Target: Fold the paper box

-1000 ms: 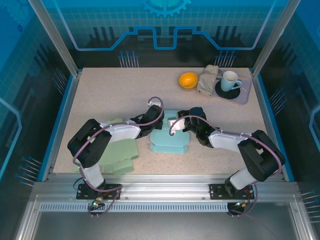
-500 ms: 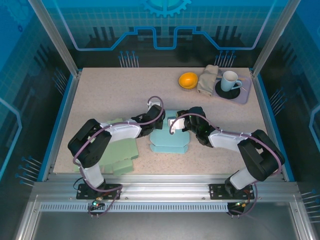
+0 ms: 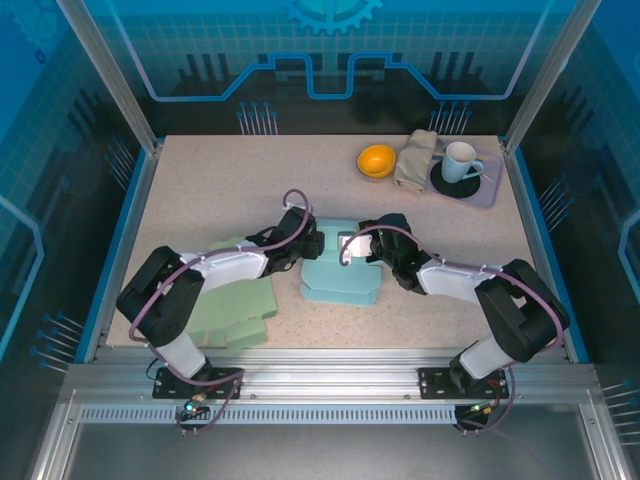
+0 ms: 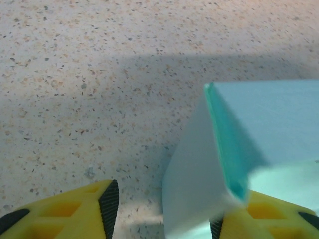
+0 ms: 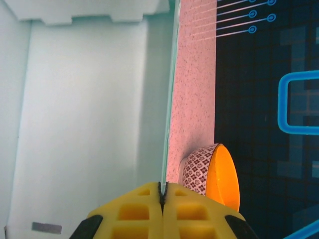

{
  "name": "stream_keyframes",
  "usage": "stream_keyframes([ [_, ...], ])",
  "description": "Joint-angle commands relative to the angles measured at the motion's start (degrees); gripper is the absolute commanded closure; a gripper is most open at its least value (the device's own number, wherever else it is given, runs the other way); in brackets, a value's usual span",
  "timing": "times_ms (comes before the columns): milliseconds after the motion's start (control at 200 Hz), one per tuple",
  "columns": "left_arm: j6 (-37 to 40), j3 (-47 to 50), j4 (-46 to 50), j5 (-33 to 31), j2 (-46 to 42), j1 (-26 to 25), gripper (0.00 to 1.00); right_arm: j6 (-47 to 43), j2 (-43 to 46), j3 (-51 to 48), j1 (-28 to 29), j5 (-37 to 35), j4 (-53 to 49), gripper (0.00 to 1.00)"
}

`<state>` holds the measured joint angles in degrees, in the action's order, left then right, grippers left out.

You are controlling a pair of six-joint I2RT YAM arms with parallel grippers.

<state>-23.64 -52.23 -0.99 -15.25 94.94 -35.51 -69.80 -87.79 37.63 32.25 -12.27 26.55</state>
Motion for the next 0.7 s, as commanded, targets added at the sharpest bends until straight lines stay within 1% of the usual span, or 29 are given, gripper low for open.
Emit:
stream_keyframes([
  [0,1.25,2.4,-0.62,2.59,-2.13,0.3,0.45,1.31,-1.73,-0.79,-0.69,-2.87,-5.64,1.0],
  [125,2.37,2.83,-1.19,3.51,0.19,0.08,0.45,1.53,-1.77,-0.9,-0.44,-2.64,-5.54,1.0],
  [240,4.93,2.84,-4.35,5.77,2.9,0.05,0.45,1.58,-1.43,-1.03,-0.47,-1.13,-6.18,1.0],
  [430,9.71,-0.86,-5.5,7.33,6.9,0.23,0.46,1.26,-0.81,-1.33,-0.39,1.65,-7.78,1.0],
  [585,9.5,-2.77,-4.98,4.39,9.46,0.3,0.49,0.99,-1.15,-1.21,-0.35,2.05,-8.7,1.0],
  [625,9.23,-2.8,-5.06,3.87,9.9,0.32,0.51,0.73,-1.23,-1.31,-0.35,2.15,-8.7,1.0],
  [695,8.36,-2.84,-4.91,2.19,10.4,0.3,0.57,-0.22,-1.72,-1.64,-0.27,1.84,-8.29,1.0],
])
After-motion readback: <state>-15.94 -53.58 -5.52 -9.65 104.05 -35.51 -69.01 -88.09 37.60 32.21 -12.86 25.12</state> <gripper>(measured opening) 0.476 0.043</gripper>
